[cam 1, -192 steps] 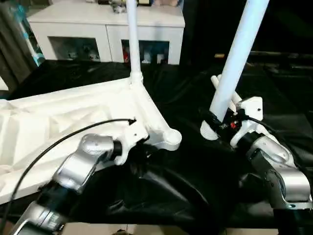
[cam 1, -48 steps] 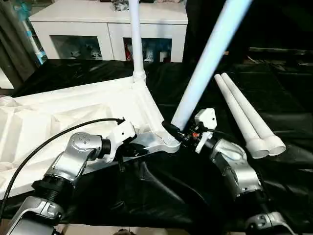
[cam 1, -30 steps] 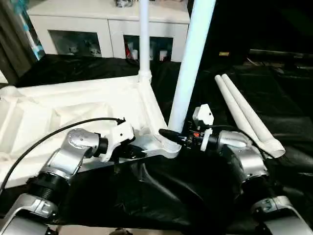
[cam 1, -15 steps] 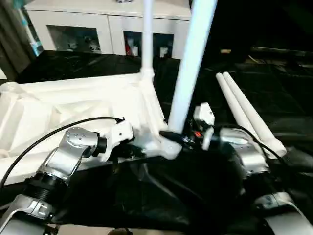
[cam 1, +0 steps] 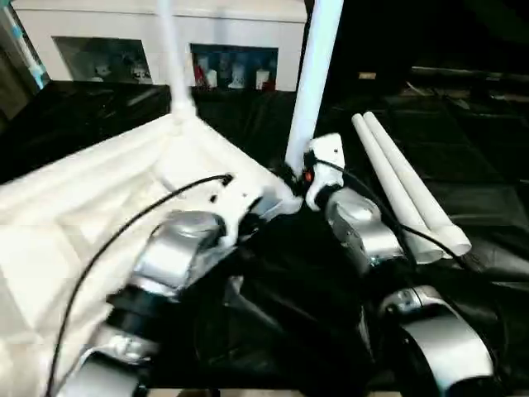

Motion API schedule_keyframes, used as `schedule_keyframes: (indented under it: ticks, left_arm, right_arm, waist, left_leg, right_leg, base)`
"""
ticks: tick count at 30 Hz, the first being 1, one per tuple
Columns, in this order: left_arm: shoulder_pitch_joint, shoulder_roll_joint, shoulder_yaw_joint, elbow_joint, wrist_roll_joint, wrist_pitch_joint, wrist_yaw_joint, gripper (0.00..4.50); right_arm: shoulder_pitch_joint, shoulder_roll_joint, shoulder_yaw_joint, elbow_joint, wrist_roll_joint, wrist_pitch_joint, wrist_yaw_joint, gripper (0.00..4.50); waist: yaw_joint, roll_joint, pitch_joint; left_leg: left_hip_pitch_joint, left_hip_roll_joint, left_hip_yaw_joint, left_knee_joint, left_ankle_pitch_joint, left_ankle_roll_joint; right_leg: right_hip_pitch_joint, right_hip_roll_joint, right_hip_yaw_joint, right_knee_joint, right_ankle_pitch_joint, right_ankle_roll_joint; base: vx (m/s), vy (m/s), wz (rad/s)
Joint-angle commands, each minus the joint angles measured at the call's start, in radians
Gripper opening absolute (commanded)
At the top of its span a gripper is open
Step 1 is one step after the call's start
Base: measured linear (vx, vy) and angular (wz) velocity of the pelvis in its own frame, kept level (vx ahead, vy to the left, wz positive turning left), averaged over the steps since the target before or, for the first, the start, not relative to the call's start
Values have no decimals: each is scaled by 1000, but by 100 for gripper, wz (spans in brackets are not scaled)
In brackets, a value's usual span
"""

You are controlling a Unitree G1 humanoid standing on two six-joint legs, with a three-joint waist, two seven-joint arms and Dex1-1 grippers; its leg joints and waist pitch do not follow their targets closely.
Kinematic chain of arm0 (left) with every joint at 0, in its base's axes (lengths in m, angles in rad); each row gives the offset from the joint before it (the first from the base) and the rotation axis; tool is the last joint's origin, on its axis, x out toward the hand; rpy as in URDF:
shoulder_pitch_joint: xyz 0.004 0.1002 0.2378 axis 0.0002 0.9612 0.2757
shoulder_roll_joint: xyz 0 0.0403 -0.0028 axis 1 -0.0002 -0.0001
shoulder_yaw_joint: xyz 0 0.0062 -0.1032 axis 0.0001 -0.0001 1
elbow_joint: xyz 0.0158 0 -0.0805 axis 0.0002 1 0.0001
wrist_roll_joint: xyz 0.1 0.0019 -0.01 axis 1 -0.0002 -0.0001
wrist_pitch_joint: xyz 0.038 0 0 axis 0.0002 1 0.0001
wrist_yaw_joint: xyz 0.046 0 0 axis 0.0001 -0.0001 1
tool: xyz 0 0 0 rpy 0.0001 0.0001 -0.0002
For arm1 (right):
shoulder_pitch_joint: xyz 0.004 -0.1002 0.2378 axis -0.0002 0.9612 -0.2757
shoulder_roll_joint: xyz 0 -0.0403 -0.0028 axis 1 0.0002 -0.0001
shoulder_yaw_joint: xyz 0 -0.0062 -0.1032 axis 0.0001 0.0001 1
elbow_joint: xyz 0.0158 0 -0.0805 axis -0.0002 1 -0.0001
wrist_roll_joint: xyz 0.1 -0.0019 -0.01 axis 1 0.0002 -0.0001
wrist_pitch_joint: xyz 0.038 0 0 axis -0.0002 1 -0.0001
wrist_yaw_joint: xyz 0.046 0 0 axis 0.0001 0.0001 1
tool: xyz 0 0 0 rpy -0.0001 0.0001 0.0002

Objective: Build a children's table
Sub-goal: Insert table leg to table base

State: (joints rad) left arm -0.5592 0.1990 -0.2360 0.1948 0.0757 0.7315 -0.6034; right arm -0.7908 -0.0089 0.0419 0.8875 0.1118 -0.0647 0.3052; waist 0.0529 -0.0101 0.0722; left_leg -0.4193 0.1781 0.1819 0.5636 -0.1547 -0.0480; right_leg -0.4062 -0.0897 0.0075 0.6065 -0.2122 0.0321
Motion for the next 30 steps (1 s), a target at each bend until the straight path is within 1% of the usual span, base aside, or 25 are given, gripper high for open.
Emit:
schedule_keyframes:
  ticks: [1, 2, 3, 4, 5, 6, 7, 9, 10, 11, 12, 13, 16, 17, 18, 19, 20, 21, 22, 23, 25, 26, 27, 29, 30]
  left_arm:
    - [-67, -19, 22, 8, 22, -18, 69, 0]
    - [-69, -18, 23, 11, 23, -17, 70, 0]
    - [-78, -21, 29, 13, 24, -3, 76, 0]
    - [-82, -21, 32, 11, 25, 5, 77, 0]
    - [-86, -19, 34, 11, 26, 9, 77, 0]
    - [-87, -18, 35, 8, 26, 17, 80, 0]
    - [-88, -15, 34, 7, 25, 20, 81, 0]
    - [-88, -9, 32, 5, 21, 24, 83, 0]
    - [-87, -4, 30, 5, 19, 23, 82, 0]
    - [-87, -2, 29, 5, 18, 22, 81, 0]
    - [-88, 0, 29, 7, 17, 20, 80, 0]
    - [-90, 3, 28, 11, 16, 16, 78, 0]
    - [-92, 16, 25, 18, 12, -10, 64, 0]
    - [-92, 19, 25, 18, 11, -16, 61, 0]
    - [-92, 22, 25, 20, 9, -21, 59, 0]
    - [-92, 22, 25, 20, 9, -21, 59, 0]
    - [-90, 32, 22, 19, 7, -41, 48, 0]
    - [-90, 32, 22, 19, 7, -41, 48, 0]
    - [-87, 44, 18, 18, 7, -62, 37, 0]
    - [-81, 51, 21, 16, 4, -80, 30, 0]
    - [-72, 65, 23, 10, -3, -102, 17, 0]
    - [-69, 69, 22, 8, -4, -102, 13, 0]
    - [-63, 79, 19, 3, -7, -111, 2, 0]
    - [-49, 100, 13, -5, -16, -137, -27, 0]
    - [-46, 104, 13, -6, -19, -144, -34, 0]
  right_arm:
    - [52, 61, 34, 119, -27, 107, -9, 188]
    - [50, 63, 32, 122, -25, 106, -12, 188]
    - [39, 71, 26, 140, -22, 100, -21, 188]
    - [34, 74, 24, 149, -23, 95, -25, 188]
    - [31, 76, 24, 155, -24, 92, -27, 188]
    - [26, 79, 20, 165, -27, 88, -30, 188]
    - [23, 81, 17, 170, -28, 85, -31, 188]
    - [19, 82, 16, 175, -32, 77, -34, 188]
    - [16, 81, 20, 177, -44, 72, -55, 188]
    - [14, 81, 17, 177, -46, 69, -59, 188]
    - [12, 80, 12, 176, -43, 66, -58, 188]
    - [8, 82, -2, 177, -31, 65, -49, 223]
    - [-8, 83, -24, 173, -14, 48, -40, 223]
    - [-11, 83, -27, 173, -12, 44, -36, 246]
    - [-13, 83, -29, 172, -11, 40, -31, 246]
    - [-13, 83, -29, 172, -11, 40, -31, 265]
    - [-19, 84, -34, 162, -7, 28, -13, 268]
    - [-19, 84, -34, 162, -7, 28, -13, 280]
    - [-23, 81, -31, 152, -11, 17, 2, 295]
    - [-23, 79, -29, 137, -9, 8, 23, 306]
    - [-21, 75, -28, 108, -5, -7, 61, 316]
    - [-20, 72, -28, 99, -3, -9, 67, 327]
    - [-15, 66, -27, 77, 3, -9, 90, 340]
    - [0, 49, -22, 30, 14, -8, 139, 356]
    - [4, 44, -21, 20, 15, -8, 150, 362]
  waist:
    - [2, 9, -52]
    - [3, 8, -51]
    - [4, 11, -50]
    - [3, 11, -47]
    - [3, 11, -46]
    - [1, 13, -47]
    - [0, 12, -46]
    - [0, 13, -46]
    - [0, 15, -48]
    - [0, 14, -48]
    - [0, 17, -51]
    - [-1, 17, -51]
    - [-3, 17, -51]
    - [-3, 18, -51]
    - [-4, 20, -56]
    - [-4, 19, -55]
    - [-5, 19, -56]
    - [-5, 20, -58]
    - [-5, 19, -66]
    - [-4, 19, -71]
    - [-3, 22, -71]
    - [-3, 23, -72]
    - [-3, 18, -79]
    - [2, 24, -81]
    - [3, 23, -88]
  left_leg:
    - [33, 32, -7, -67, -196, 24]
    - [34, 33, -7, -69, -203, 24]
    - [37, 34, -8, -72, -236, 17]
    - [38, 36, -9, -76, -280, 5]
    - [39, 37, -9, -77, -298, -2]
    - [39, 38, -12, -80, -321, -16]
    - [38, 38, -13, -81, -340, -26]
    - [38, 37, -13, -81, -345, -33]
    - [38, 37, -13, -81, -338, -36]
    - [37, 37, -13, -81, -331, -37]
    - [37, 36, -14, -81, -321, -38]
    - [37, 36, -13, -80, -323, -39]
    - [36, 36, -13, -80, -329, -36]
    - [36, 36, -13, -81, -330, -36]
    - [37, 36, -13, -78, -322, -34]
    - [37, 36, -13, -78, -316, -32]
    - [33, 35, -13, -76, -295, -23]
    - [33, 35, -12, -75, -281, -19]
    - [33, 35, -11, -68, -228, -10]
    - [34, 35, -10, -65, -199, -1]
    - [32, 32, -6, -55, -120, 38]
    - [32, 32, -6, -53, -104, 45]
    - [34, 33, -3, -49, -88, 58]
    - [35, 34, -3, -44, -59, 73]
    - [35, 35, -3, -39, -27, 81]
  right_leg:
    - [28, -23, 6, -63, 32, -212]
    - [28, -23, 6, -64, 22, -212]
    - [25, -24, 6, -68, -25, -210]
    - [22, -25, 7, -73, -86, -203]
    - [21, -25, 7, -74, -112, -198]
    - [21, -26, 8, -76, -147, -186]
    - [18, -27, 9, -79, -169, -178]
    - [17, -27, 9, -80, -174, -170]
    - [17, -27, 9, -79, -160, -168]
    - [17, -27, 9, -78, -150, -169]
    - [19, -26, 8, -75, -132, -171]
    - [18, -25, 8, -75, -124, -172]
    - [19, -26, 8, -75, -121, -177]
    - [19, -26, 8, -75, -121, -178]
    - [21, -26, 8, -73, -109, -182]
    - [21, -26, 7, -73, -101, -185]
    - [25, -27, 7, -70, -71, -195]
    - [26, -27, 7, -68, -53, -200]
    - [33, -26, 6, -60, 17, -211]
    - [36, -27, 4, -55, 55, -219]
    - [40, -25, 2, -46, 162, -247]
    - [41, -25, 2, -43, 185, -252]
    - [45, -24, 1, -41, 213, -264]
    - [45, -24, -1, -35, 253, -276]
    - [50, -24, -3, -28, 293, -285]
  base:
    - [0, 0, 0]
    - [0, 0, 0]
    - [0, 0, 0]
    - [0, 0, 0]
    - [0, 0, 0]
    - [0, 0, 0]
    - [0, 0, 0]
    - [0, 0, 0]
    - [0, 0, 0]
    - [0, 0, 0]
    - [0, 0, 0]
    - [0, 0, 0]
    - [0, 0, 0]
    - [0, 0, 0]
    - [0, 0, 0]
    - [0, 0, 0]
    - [0, 0, 0]
    - [0, 0, 0]
    - [0, 0, 0]
    - [0, 0, 0]
    - [0, 0, 0]
    - [0, 0, 0]
    - [0, 0, 0]
    - [0, 0, 0]
    - [0, 0, 0]
